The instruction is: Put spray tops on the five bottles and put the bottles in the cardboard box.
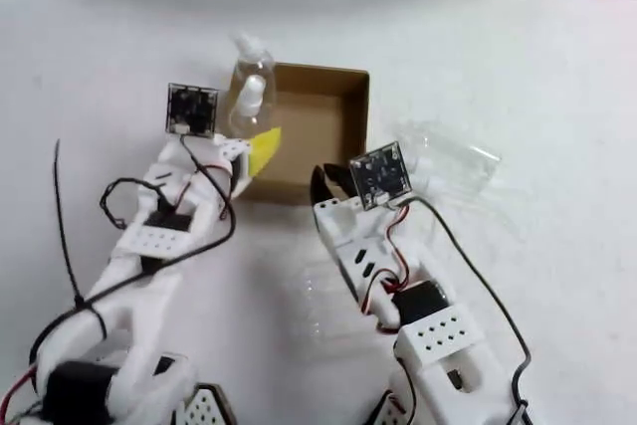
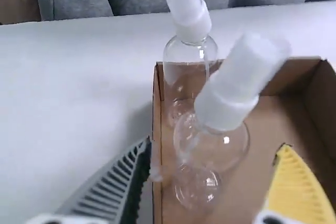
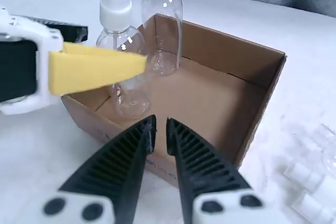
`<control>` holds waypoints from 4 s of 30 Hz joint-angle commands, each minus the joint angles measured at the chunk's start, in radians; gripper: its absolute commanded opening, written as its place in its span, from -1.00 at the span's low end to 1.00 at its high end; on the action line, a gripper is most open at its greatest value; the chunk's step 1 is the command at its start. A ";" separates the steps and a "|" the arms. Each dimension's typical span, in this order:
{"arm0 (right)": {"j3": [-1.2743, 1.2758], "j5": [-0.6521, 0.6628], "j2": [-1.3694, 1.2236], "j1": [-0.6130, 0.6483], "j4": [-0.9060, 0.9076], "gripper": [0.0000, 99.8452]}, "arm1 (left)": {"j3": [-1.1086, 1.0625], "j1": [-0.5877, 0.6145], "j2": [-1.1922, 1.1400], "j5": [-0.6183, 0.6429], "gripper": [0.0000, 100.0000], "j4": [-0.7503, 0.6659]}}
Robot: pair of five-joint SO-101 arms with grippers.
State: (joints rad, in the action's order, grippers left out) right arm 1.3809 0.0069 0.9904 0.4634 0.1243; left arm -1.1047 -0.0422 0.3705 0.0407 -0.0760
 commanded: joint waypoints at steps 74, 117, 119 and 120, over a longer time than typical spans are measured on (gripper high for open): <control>-0.384 0.577 0.018 -0.265 1.043 -0.96 | -0.588 0.286 1.458 -0.109 -0.95 1.138; -0.433 1.068 -0.559 0.268 0.892 -0.42 | -0.588 0.286 1.458 -0.109 -0.95 1.138; -0.434 1.068 -0.570 0.266 0.883 -0.48 | -0.588 0.286 1.458 -0.109 -0.95 1.138; -0.440 1.065 -0.570 0.266 0.881 -0.54 | -0.588 0.286 1.458 -0.109 -0.95 1.138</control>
State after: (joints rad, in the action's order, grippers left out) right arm 0.9897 1.0687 0.4227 0.7273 1.0234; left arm -1.6955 0.2325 1.8082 -0.0591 1.0595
